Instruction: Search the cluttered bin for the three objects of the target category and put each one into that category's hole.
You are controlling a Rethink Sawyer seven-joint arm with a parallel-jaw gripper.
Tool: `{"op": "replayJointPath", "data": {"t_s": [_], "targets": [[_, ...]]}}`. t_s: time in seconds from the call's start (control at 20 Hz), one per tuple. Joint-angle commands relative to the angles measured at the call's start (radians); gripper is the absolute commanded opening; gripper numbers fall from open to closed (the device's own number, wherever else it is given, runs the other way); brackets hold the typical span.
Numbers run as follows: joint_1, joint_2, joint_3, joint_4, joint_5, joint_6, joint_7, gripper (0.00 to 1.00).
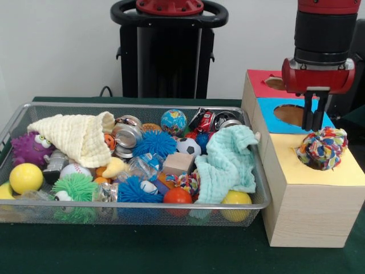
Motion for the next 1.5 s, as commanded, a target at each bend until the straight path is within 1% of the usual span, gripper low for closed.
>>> {"op": "replayJointPath", "data": {"t_s": [0.05, 0.6, 0.9, 1.15, 1.25, 1.5], "targets": [[-0.004, 0.054, 0.058, 0.021, -0.048, -0.055, 0.119, 0.0], [0.024, 0.102, 0.041, -0.007, -0.039, -0.099, 0.145, 0.0], [0.039, 0.12, 0.031, -0.019, -0.018, -0.136, 0.174, 0.0], [0.061, 0.142, 0.008, -0.036, -0.002, -0.168, 0.2, 0.0], [0.063, 0.15, 0.007, -0.049, 0.006, -0.157, 0.2, 0.0], [0.052, 0.139, 0.011, -0.028, 0.004, -0.137, 0.186, 0.0]]}}
